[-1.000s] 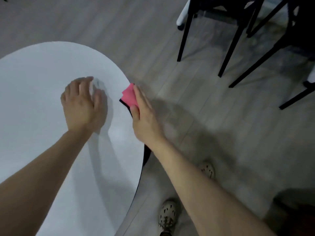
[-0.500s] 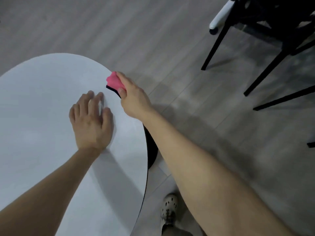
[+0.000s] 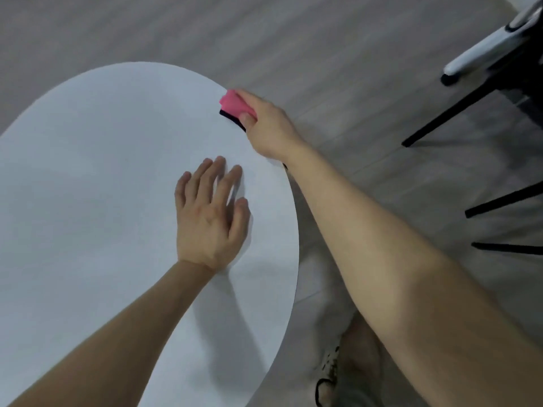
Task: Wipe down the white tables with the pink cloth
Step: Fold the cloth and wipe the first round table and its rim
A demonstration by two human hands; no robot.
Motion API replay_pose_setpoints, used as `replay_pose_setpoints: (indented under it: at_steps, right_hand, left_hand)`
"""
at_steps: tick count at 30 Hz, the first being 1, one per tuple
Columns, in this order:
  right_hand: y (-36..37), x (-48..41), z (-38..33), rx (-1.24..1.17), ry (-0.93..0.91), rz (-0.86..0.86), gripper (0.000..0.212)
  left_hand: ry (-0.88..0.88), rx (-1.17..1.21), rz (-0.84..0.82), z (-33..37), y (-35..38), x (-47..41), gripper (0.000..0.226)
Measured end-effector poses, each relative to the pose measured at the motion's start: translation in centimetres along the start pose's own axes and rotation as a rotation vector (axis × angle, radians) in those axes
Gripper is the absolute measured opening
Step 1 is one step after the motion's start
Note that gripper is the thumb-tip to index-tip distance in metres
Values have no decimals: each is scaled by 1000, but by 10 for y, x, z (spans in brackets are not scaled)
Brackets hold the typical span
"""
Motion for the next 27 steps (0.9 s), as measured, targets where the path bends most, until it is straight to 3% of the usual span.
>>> replay_pose_setpoints:
  at_steps: [3, 9, 16, 19, 22, 25, 27]
  right_hand:
    - [5, 6, -5, 29, -3, 12, 57]
    - [-10, 115, 32, 33, 61, 30, 63]
    - [5, -72, -40, 161, -48, -204, 59]
    - [18, -95, -55, 193, -90, -234, 59]
    - [1, -57, -32, 129, -62, -199, 58]
    - [-28, 14, 6, 141, -53, -175, 58]
    - [-33, 38, 16, 123, -43, -182, 60]
  left_hand:
    - [-9, 10, 6, -2, 1, 1, 53]
    - [-14, 55, 16, -3, 6, 4, 54]
    - [-10, 71, -24, -5, 8, 8, 60]
    - [-29, 62, -39, -2, 5, 6, 61]
    - [-37, 63, -45, 2, -1, 5, 62]
    - [-49, 102, -15, -5, -8, -13, 49]
    - [-147, 172, 53, -14, -10, -39, 43]
Point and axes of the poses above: each hand's wrist, its own x-axis away from the middle knuckle, its own y-axis out of the palm, z = x × y, the point moved 1 cm from there along -x, towards the middle knuckle, and after that the axes turned 6 degrees about y, right-handed, at the moved point
